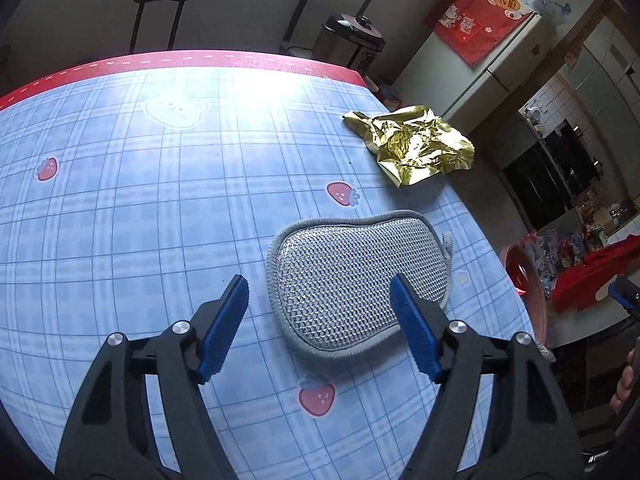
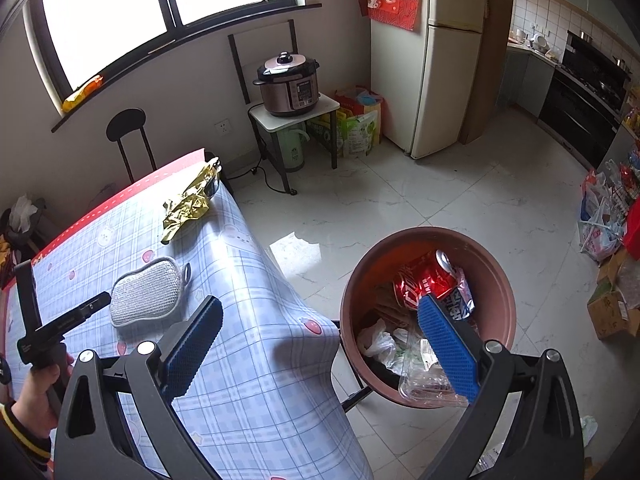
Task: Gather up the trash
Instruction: 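Move the left tool to the grey mesh sponge and grasp it, then grasp the gold foil wrapper with the right tool and lift it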
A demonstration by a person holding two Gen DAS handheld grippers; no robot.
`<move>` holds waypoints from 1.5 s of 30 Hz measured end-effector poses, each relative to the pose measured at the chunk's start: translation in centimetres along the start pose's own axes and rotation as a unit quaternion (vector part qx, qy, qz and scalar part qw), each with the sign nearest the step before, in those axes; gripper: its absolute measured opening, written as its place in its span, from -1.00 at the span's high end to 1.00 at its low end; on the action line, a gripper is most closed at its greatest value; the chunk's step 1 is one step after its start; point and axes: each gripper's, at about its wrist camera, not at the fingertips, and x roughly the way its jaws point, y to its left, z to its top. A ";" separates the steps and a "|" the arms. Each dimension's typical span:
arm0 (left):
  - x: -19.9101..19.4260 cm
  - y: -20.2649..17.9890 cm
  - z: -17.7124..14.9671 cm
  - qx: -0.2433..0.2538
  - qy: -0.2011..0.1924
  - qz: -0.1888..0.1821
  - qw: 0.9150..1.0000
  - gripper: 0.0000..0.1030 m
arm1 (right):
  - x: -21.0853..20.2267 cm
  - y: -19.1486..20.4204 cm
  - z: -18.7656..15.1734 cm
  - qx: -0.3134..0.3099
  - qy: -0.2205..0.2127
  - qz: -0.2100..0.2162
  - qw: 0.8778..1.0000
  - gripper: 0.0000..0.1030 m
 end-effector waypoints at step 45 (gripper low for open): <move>-11.9 -1.4 0.6 0.034 -0.096 -0.028 0.994 0.79 | 3.3 5.7 1.6 -0.032 0.016 0.066 0.997 -0.86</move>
